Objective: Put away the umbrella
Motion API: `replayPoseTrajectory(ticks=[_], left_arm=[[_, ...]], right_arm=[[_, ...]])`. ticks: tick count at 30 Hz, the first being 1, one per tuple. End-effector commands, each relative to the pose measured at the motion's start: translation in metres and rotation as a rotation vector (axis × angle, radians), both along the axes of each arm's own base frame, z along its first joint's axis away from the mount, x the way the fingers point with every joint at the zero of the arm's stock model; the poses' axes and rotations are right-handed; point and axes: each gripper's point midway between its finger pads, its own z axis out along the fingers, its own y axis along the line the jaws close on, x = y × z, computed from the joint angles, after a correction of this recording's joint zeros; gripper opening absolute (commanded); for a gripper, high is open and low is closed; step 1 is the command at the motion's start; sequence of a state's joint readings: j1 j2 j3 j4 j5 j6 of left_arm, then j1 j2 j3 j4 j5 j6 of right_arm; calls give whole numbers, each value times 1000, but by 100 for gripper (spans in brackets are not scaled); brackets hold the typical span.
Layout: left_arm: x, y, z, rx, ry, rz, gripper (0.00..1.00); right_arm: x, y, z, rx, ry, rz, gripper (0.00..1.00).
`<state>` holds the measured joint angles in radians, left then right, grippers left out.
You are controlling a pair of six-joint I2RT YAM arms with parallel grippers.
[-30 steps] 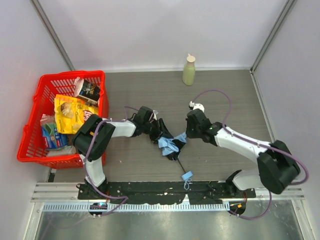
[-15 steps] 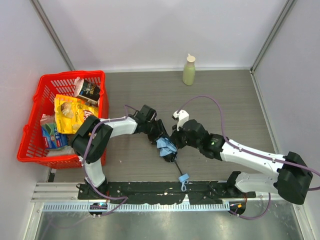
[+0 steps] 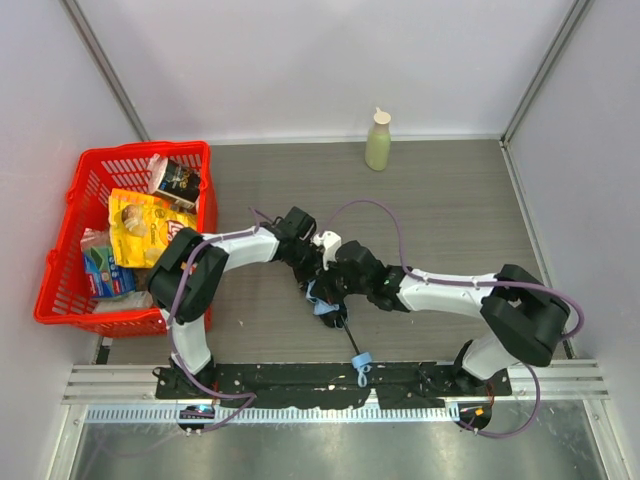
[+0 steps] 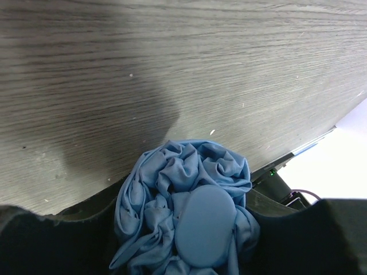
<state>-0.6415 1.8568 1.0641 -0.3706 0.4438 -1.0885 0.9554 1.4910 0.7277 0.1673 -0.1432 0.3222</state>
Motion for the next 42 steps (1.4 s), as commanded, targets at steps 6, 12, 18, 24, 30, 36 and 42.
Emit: replayPoseTrajectory(ticks=[6, 12, 18, 24, 30, 36, 42], left_arm=[[-32, 33, -52, 240, 163, 55, 0], [-36, 40, -51, 292, 168, 103, 0], [-37, 42, -62, 306, 182, 136, 0], [-41, 56, -67, 380, 198, 192, 0], [-40, 65, -77, 448, 161, 170, 0], [-31, 56, -82, 364, 67, 144, 0], [-28, 50, -82, 315, 36, 131, 0]], right_arm=[[8, 5, -39, -172, -110, -36, 1], [-2, -6, -50, -212, -68, -89, 1], [-35, 1, -53, -202, 28, -13, 7], [-46, -15, -61, -164, 77, -77, 10], [-39, -6, -45, -165, 50, -62, 19], [-53, -2, -40, -103, 109, -34, 29], [-53, -1, -7, -80, 86, -18, 36]])
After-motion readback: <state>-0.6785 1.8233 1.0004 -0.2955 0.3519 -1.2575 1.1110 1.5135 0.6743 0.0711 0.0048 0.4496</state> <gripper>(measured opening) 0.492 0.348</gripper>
